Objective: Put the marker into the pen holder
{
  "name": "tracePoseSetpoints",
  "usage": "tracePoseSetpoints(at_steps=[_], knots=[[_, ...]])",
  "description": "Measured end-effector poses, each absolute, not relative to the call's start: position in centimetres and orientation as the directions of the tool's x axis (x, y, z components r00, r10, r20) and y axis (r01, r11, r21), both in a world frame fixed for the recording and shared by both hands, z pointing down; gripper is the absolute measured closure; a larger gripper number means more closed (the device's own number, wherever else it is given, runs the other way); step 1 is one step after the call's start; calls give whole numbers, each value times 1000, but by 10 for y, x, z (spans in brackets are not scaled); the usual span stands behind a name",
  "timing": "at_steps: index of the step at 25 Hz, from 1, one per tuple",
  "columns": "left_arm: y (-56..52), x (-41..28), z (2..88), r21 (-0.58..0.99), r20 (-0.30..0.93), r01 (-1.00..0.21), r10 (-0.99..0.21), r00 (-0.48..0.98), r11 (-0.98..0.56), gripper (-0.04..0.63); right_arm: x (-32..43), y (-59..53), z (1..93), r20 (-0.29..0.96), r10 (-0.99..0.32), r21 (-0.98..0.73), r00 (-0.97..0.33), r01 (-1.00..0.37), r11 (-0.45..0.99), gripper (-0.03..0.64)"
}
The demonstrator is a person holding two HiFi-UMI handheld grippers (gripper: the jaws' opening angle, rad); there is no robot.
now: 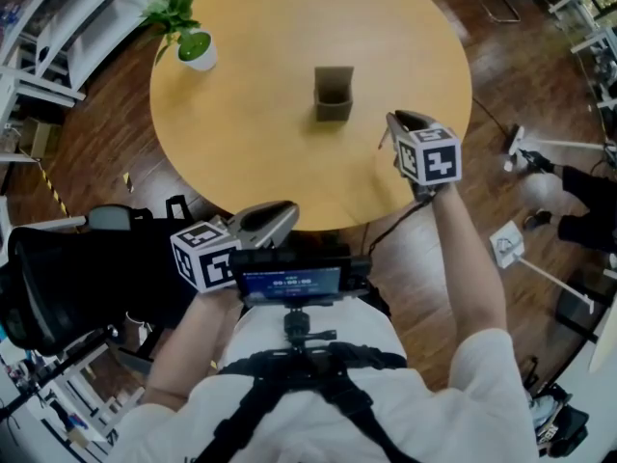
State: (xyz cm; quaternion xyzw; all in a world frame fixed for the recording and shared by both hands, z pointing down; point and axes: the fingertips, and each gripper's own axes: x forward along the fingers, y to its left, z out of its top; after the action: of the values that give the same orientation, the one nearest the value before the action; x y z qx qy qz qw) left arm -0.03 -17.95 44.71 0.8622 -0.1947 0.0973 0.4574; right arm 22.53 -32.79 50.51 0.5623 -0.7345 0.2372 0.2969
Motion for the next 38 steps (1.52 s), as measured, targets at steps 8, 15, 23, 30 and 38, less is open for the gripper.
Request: tracePoseSetpoints(at_steps=[8,15,23,30,38], knots=[[-186,-12,445,744,327,-441,-302,896,-503,557,188,-363,410,485,-837,1,-253,-957,290,549],[-192,-34,439,738,307,-455,-353,884,-499,557,139,-411,413,436,-856,-12,-276,-954,301,549],[-194,-50,438,739,315,-496,-415,853,-457,557,139,-427,494,561,-796,-22,-227,-966,259,549],[-194,-50,441,737,307,-493,-421,854,-462,557,145,-426,514,588,-787,-32,-189,-977,211,542],[-194,-44,434,739,305,-468,-380,873,-485,557,148,-414,493,561,-807,-17,-183,-978,210,517]])
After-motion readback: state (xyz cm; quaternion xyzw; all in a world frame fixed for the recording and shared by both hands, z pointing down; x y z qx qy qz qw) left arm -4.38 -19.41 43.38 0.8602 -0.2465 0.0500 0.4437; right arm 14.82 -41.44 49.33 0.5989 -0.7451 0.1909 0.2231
